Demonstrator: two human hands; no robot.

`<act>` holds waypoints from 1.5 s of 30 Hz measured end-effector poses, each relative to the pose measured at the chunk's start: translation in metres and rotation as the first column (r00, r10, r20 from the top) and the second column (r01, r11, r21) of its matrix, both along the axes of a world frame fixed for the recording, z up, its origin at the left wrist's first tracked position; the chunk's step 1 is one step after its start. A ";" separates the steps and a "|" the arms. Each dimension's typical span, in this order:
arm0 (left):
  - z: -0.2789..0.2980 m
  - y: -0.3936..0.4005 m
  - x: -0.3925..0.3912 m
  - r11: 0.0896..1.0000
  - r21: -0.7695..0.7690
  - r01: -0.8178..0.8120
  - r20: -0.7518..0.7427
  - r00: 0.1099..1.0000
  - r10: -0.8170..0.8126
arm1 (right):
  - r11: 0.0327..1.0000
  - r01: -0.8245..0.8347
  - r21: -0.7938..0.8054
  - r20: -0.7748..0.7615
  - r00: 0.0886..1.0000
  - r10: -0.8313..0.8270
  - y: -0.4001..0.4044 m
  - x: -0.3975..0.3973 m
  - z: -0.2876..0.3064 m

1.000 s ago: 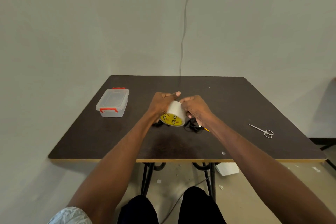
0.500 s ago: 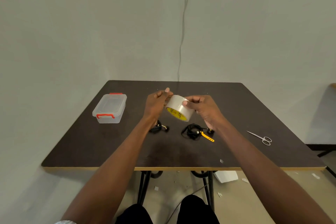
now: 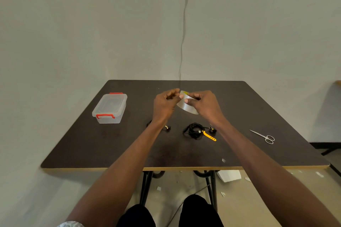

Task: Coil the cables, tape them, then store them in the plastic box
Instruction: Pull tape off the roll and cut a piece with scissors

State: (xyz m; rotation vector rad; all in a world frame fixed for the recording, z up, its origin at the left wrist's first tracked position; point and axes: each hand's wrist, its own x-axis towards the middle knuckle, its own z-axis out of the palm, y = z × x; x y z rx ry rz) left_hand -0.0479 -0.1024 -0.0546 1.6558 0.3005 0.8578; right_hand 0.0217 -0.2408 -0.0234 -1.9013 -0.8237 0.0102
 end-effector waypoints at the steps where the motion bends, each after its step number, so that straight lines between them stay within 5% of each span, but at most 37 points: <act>1: -0.001 0.000 0.002 1.000 0.002 0.002 0.000 1.000 -0.002 | 1.000 0.004 -0.012 0.018 1.000 -0.003 -0.002 0.001 0.000; 11: -0.004 -0.018 0.024 1.000 0.014 -0.026 -0.132 0.991 0.028 | 0.989 0.052 -0.136 0.113 0.993 -0.037 -0.019 0.012 -0.005; 25: -0.013 -0.054 0.062 0.978 -0.200 0.066 -0.226 0.968 -0.112 | 0.944 0.093 -0.315 0.152 0.987 -0.046 -0.056 0.047 -0.009; 36: -0.002 -0.074 0.095 0.906 -0.396 0.151 -0.440 0.835 -0.331 | 0.880 0.032 -0.473 0.124 0.992 0.031 -0.090 0.093 -0.009; 45: 0.001 -0.077 0.099 0.797 -0.560 0.224 -0.442 0.733 -0.516 | 0.853 -0.091 -0.514 0.007 0.994 0.111 -0.102 0.122 -0.018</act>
